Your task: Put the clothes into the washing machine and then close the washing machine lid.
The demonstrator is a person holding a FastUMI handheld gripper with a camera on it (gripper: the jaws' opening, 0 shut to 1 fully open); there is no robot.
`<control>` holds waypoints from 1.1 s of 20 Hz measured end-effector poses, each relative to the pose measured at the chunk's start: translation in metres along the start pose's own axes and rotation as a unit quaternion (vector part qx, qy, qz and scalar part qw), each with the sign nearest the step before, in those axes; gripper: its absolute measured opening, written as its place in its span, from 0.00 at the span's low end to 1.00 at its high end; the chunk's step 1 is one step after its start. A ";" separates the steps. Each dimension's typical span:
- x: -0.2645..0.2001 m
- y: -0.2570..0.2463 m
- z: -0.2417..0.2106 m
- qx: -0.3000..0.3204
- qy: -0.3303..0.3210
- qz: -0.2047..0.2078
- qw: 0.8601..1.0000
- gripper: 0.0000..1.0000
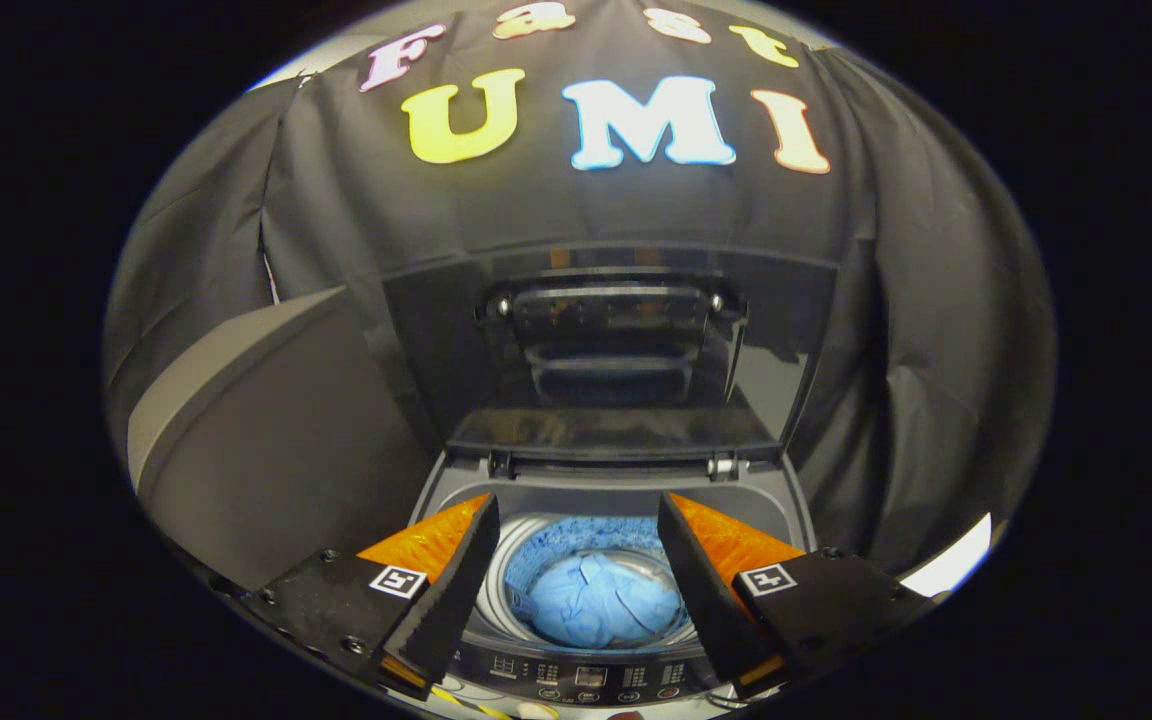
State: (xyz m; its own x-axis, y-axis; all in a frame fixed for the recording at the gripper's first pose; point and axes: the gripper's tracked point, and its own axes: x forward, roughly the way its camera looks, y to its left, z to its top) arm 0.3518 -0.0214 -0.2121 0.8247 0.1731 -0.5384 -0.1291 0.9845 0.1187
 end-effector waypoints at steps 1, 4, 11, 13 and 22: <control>-0.003 0.000 0.009 -0.004 -0.015 -0.001 1.000 0.98; -0.014 0.000 0.036 -0.012 -0.058 -0.002 0.998 0.98; -0.025 0.000 0.091 -0.034 -0.154 -0.014 0.987 0.98; -0.027 0.001 0.107 -0.038 -0.177 -0.016 0.983 0.98; 0.000 0.002 0.160 -0.026 -0.209 -0.022 0.977 0.98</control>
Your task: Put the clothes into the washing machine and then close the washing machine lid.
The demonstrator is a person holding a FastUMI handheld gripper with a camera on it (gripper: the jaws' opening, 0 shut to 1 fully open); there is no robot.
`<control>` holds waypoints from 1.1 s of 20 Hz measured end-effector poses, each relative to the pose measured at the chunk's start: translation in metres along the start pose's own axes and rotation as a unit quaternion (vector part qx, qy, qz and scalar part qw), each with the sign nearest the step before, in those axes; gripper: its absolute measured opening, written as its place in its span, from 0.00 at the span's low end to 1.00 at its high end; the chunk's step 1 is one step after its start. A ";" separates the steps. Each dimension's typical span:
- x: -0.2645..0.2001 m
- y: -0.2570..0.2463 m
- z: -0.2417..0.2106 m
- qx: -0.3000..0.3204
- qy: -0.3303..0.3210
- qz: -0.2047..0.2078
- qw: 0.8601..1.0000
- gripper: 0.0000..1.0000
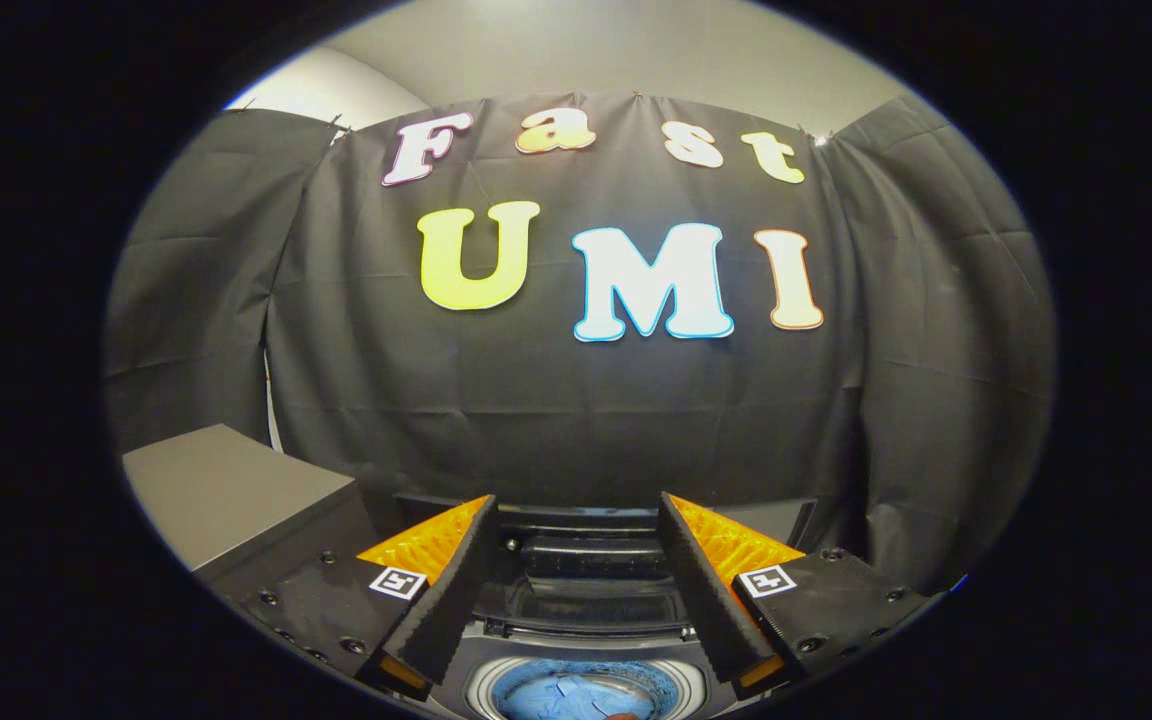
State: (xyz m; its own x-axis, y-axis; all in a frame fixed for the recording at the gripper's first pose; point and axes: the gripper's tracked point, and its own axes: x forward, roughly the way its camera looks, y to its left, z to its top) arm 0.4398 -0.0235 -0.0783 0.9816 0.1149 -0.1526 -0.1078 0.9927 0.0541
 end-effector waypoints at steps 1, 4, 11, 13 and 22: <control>0.005 0.000 0.004 0.002 -0.001 -0.001 1.000 0.98; 0.023 0.004 0.008 0.003 0.003 0.002 1.000 0.97; 0.067 0.006 0.008 0.003 0.015 -0.003 1.000 0.98; 0.079 0.004 0.004 -0.004 0.022 -0.008 1.000 0.97; 0.120 -0.004 -0.012 0.015 0.044 -0.015 0.999 0.98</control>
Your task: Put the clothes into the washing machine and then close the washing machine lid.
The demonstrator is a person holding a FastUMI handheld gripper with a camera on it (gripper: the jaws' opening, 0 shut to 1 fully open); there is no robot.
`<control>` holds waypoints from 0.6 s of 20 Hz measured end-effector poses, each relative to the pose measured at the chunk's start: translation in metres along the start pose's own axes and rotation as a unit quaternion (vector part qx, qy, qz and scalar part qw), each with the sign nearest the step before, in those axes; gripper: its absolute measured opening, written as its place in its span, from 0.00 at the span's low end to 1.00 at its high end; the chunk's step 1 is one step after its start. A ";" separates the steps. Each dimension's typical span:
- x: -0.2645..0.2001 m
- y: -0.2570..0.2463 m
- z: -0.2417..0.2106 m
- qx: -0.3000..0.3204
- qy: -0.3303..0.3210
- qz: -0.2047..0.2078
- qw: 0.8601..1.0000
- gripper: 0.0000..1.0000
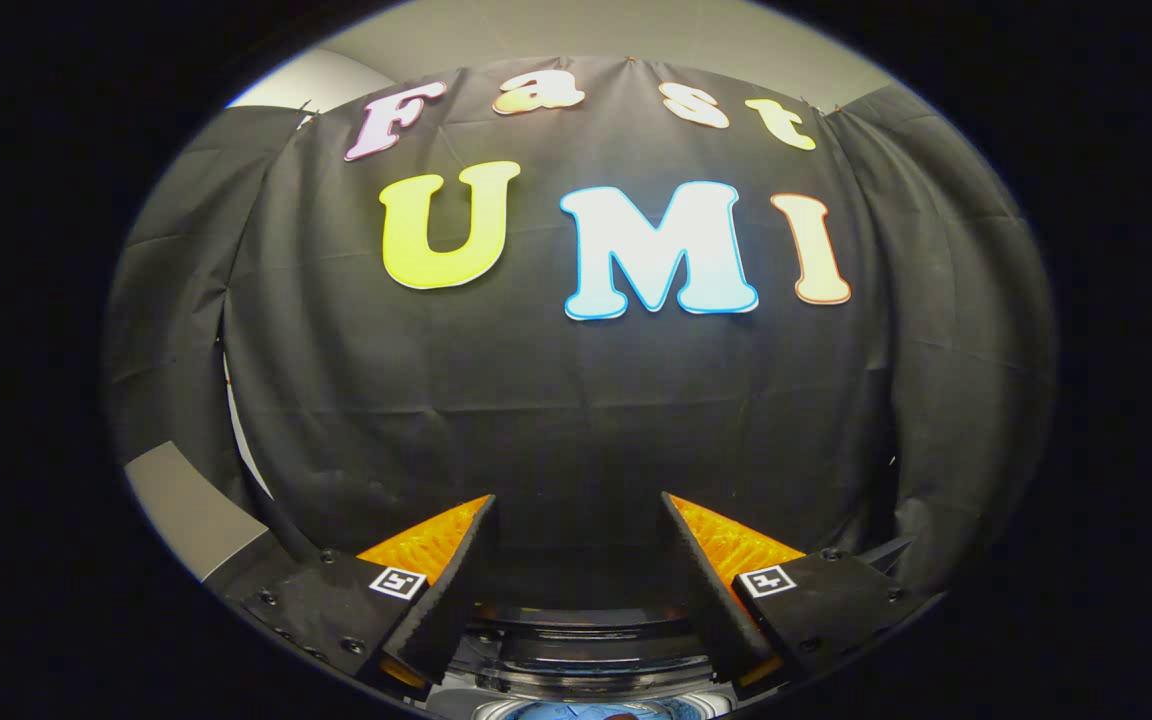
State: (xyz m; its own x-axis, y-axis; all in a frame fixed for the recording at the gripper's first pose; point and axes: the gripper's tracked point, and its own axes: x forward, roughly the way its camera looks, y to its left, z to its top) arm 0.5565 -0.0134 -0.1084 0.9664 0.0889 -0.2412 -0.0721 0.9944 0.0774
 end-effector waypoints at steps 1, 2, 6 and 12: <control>0.003 -0.004 -0.004 -0.001 0.007 -0.004 1.000 0.98; 0.004 -0.004 -0.008 -0.003 0.015 -0.005 1.000 0.98; 0.003 -0.008 -0.021 -0.006 0.033 -0.007 0.999 0.98; -0.014 -0.007 -0.022 0.001 0.019 -0.003 1.000 0.98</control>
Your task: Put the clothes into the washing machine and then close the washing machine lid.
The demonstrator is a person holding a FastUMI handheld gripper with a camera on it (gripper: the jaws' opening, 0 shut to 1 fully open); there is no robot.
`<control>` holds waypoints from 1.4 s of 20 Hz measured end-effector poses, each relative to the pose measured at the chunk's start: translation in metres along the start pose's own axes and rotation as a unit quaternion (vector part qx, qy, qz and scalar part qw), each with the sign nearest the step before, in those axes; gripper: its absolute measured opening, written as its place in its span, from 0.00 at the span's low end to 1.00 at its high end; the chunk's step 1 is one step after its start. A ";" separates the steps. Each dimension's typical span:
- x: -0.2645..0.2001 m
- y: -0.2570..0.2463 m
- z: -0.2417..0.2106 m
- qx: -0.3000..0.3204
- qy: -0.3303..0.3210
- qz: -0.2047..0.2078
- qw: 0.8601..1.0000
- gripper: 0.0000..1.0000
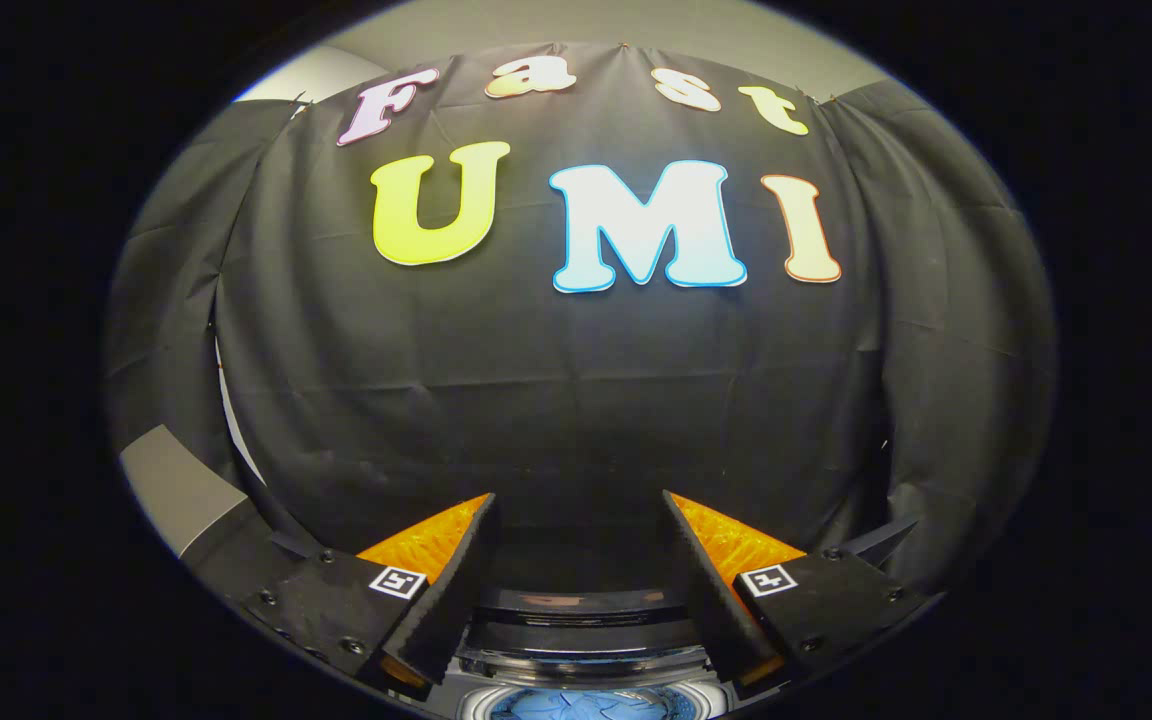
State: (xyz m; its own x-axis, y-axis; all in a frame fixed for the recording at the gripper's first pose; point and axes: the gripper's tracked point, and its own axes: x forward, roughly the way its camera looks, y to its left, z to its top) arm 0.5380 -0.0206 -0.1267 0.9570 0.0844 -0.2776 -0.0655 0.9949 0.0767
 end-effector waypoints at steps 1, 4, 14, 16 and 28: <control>-0.003 0.001 0.000 -0.001 -0.002 0.001 1.000 0.98; -0.015 0.000 -0.003 -0.001 -0.005 0.000 1.000 0.98; -0.052 0.002 -0.015 -0.008 -0.002 0.007 1.000 0.98; -0.058 0.002 -0.018 -0.008 -0.002 0.007 1.000 0.98; -0.088 0.003 -0.035 -0.008 0.001 0.012 1.000 0.98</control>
State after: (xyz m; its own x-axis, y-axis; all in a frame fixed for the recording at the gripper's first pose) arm 0.4437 -0.0228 -0.1353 0.9546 0.1086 -0.2774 -0.0934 0.9933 0.0676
